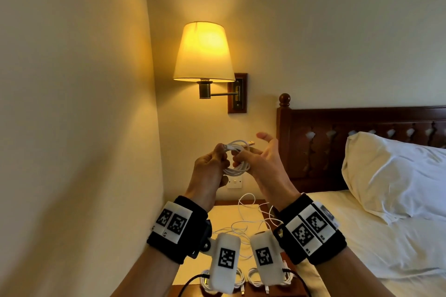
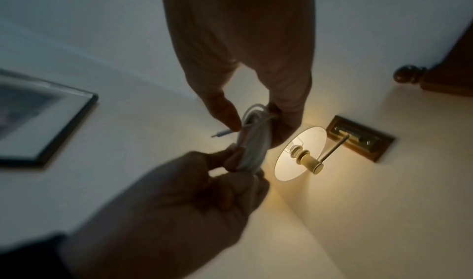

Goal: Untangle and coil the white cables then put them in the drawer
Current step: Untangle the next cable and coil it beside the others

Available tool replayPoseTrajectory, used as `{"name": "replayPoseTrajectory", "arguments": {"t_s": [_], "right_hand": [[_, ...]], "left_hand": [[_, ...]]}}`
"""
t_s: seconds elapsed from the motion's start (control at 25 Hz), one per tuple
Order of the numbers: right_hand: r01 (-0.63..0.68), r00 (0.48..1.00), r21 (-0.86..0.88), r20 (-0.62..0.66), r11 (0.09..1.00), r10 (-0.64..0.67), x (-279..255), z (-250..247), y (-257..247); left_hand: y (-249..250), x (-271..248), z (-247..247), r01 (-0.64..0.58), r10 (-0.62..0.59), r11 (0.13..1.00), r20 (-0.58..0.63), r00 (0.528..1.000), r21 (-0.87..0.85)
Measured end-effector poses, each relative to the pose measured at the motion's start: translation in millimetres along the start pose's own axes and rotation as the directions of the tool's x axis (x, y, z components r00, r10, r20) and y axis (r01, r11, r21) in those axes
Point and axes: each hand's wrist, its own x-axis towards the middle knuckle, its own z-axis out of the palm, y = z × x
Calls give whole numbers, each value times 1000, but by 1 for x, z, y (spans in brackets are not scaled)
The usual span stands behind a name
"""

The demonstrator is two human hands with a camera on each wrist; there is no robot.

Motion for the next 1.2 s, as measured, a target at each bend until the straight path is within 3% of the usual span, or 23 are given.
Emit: {"name": "replayPoseTrajectory", "arguments": {"t_s": [0.12, 0.28, 0.36, 0.48, 0.56, 0.64, 0.72, 0.8, 0.96, 1.2], "right_hand": [[276, 961, -283, 66, 919, -269, -3, -3, 5], [468, 848, -579, 80, 668, -525, 2, -4, 15], [524, 794, -650, 140, 551, -591, 7, -7, 19], [625, 724, -683, 327, 377, -608, 10, -11, 20], [639, 698, -693, 341, 333, -629, 13, -12, 18], [621, 713, -676, 276, 397, -645, 15, -11, 20], [551, 795, -625, 191, 553, -576, 15, -8, 21], [449, 889, -556, 200, 700, -412, 12, -8, 18], [356, 924, -610, 343, 708, -168, 10, -16, 7], [223, 967, -546, 21, 807, -253, -5, -18, 35]], "left_hand": [[0, 0, 1, 14, -14, 1000, -8, 1000, -2], [0, 1, 2, 8, -8, 1000, -5, 1000, -28], [-2, 0, 1, 18, -18, 1000, -8, 1000, -22], [-5, -1, -2, 18, -18, 1000, -4, 1000, -18], [-8, -1, -3, 20, -20, 1000, -14, 1000, -24], [-9, 1, -4, 23, -23, 999, -12, 1000, -38], [-11, 3, -4, 22, -22, 999, 6, 1000, -38], [-11, 4, -6, 11, -11, 999, 14, 1000, -36], [-14, 5, -17, -9, 9, 1000, -9, 1000, -4], [-45, -11, -26, -15, 17, 999, -44, 999, 43]]}}
